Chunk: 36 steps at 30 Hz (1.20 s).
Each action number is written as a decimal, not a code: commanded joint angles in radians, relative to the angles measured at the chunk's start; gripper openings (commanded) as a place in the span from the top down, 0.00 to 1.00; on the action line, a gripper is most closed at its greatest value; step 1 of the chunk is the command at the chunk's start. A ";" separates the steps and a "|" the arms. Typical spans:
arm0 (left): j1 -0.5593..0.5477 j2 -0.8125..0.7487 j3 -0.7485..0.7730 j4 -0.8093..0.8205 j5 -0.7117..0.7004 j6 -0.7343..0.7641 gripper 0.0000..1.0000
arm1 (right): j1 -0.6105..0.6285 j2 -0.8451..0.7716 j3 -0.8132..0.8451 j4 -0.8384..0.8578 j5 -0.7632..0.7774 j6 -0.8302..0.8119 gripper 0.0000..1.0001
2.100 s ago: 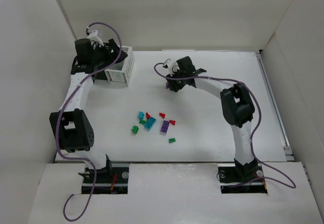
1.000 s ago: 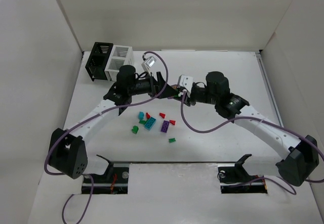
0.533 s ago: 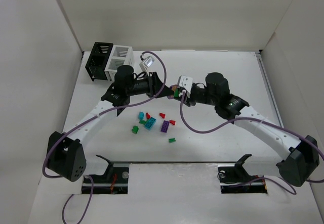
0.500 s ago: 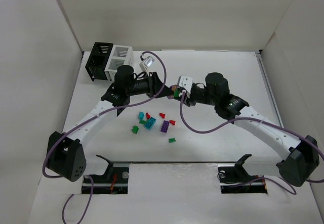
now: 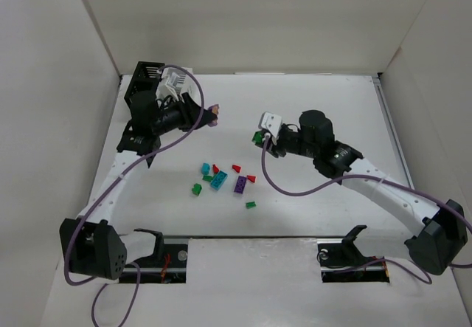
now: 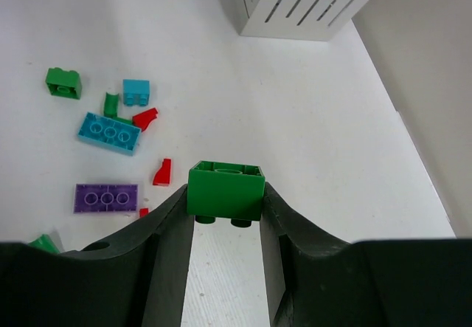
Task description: Sort the legos into containers by color
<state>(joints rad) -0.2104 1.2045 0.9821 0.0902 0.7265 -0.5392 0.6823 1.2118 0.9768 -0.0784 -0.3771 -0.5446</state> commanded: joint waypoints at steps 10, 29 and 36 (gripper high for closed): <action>0.062 0.029 0.190 -0.214 -0.523 0.045 1.00 | -0.001 0.000 0.011 0.040 0.136 0.080 1.00; 0.210 0.476 0.587 -0.149 -0.598 0.150 1.00 | -0.147 0.153 0.100 0.089 0.198 0.178 1.00; 0.229 0.786 0.874 -0.148 -0.596 0.140 1.00 | -0.182 0.221 0.164 0.098 0.187 0.178 1.00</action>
<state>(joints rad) 0.0036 1.9095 1.7447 -0.0826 0.1276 -0.4088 0.5232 1.4303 1.0733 -0.0383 -0.1761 -0.3836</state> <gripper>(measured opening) 0.334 0.431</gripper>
